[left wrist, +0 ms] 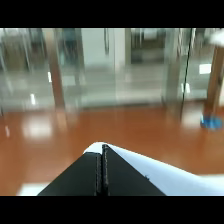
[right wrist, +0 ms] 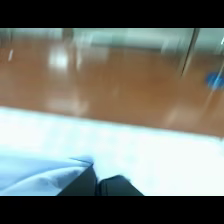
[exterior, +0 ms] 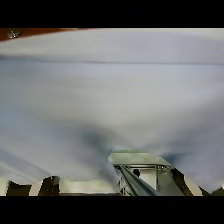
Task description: Fold the shirts.
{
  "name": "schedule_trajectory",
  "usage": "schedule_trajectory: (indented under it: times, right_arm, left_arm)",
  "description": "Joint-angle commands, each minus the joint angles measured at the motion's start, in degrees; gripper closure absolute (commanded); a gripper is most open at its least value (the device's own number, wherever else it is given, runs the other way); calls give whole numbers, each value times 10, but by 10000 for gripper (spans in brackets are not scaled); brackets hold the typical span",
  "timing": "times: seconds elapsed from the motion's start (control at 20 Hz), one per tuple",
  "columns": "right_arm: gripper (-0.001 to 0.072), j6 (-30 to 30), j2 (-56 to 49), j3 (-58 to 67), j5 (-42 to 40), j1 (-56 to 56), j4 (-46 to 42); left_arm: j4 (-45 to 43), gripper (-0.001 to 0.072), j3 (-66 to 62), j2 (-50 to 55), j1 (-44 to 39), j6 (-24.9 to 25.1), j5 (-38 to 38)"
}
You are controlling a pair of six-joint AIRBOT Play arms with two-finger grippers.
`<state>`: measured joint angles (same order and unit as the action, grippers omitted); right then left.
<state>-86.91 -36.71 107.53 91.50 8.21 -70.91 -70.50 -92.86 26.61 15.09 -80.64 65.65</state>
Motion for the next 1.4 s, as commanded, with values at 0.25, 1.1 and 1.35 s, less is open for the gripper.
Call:
schedule_trajectory:
  times: [0.25,1.1,1.35]
  right_arm:
    - [692,26,-71,-331,-131,0,33]
    - [81,41,-615,-89,-336,26,302]
    - [93,52,-587,-111,-33,108,157]
  left_arm:
    - [112,685,92,259,-35,26,-77]
    - [104,3,90,560,-141,-62,-188]
    - [38,9,119,546,-49,-10,136]
